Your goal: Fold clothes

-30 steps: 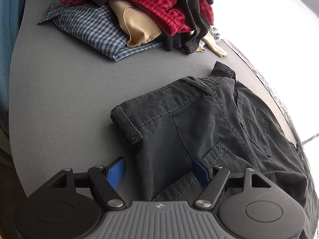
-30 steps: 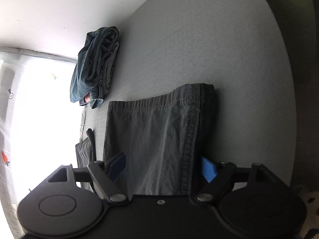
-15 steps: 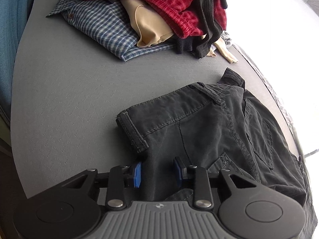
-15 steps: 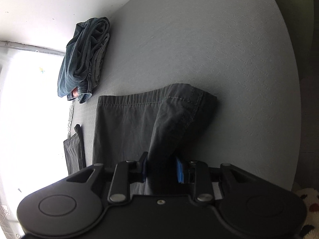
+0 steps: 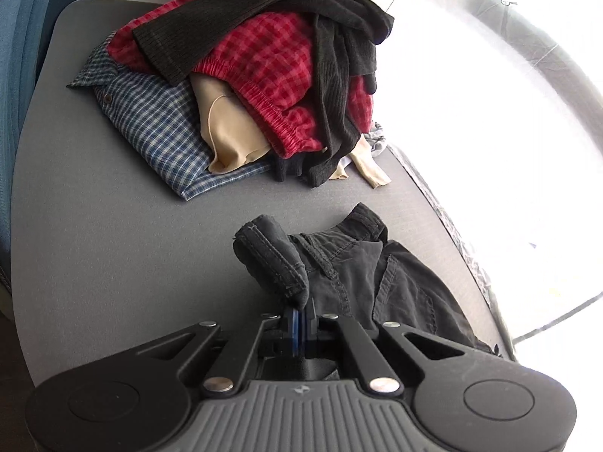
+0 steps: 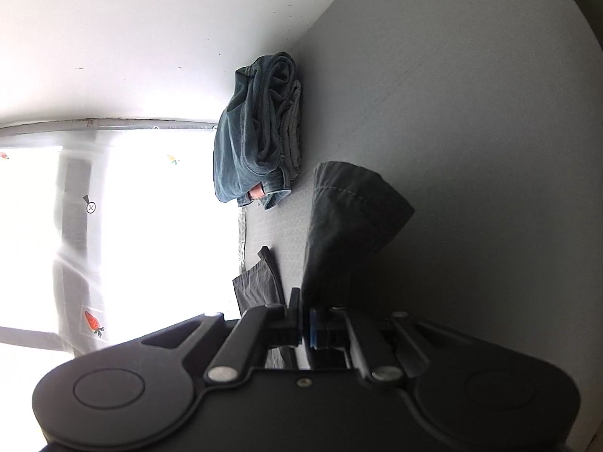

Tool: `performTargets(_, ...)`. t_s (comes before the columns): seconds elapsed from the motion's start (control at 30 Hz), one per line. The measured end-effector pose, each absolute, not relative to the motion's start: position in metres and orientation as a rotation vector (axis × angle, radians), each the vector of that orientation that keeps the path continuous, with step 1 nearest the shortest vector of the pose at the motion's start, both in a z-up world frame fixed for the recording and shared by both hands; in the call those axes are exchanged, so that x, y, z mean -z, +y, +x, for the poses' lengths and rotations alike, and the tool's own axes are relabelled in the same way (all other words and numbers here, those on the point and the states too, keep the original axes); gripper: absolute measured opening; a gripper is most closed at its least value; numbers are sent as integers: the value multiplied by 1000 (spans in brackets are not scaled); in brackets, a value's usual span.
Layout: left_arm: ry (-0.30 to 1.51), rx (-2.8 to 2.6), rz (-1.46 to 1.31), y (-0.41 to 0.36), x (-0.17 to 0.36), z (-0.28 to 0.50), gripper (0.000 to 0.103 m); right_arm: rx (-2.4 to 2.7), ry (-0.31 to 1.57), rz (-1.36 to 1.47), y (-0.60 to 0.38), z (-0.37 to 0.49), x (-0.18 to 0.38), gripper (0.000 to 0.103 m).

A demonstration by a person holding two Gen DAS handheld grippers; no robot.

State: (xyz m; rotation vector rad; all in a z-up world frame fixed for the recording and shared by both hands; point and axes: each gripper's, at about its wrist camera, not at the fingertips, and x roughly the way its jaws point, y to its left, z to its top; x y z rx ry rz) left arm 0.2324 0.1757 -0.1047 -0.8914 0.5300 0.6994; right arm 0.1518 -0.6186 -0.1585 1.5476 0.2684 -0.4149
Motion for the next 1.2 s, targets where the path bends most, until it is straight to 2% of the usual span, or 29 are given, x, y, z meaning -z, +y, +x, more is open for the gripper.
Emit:
performTargets(0.1,500,-686,-861,177,86,231,0,371,209,1496,-614,157,127,4)
performTargets(0.17,556,-712,-837,180,98,232,1,418,209,1430,-611,157,116,3)
performTargets(0.23,631,-756,-861,186,117,229,1,478,241,1344,-608,156,118,3)
performTargets(0.33,663,-781,-924,185,136,219,0,528,248,1436,-607,144,141,3)
performTargets(0.43,721,-781,-772,175,134,236,0,580,297,1406,-604,145,144,3)
performTargets(0.7,632,-711,-806,184,105,286,1,551,293,1342,-605,210,116,3)
performTargets(0.9,573,-695,-821,196,91,362,1,456,307,1262,-607,316,88,3)
performTargets(1.13,516,-687,-803,218,88,478,2,312,383,1110,-598,519,66,3)
performTargets(1.2,606,-748,-756,232,106,523,13,255,437,1010,-585,586,73,5)
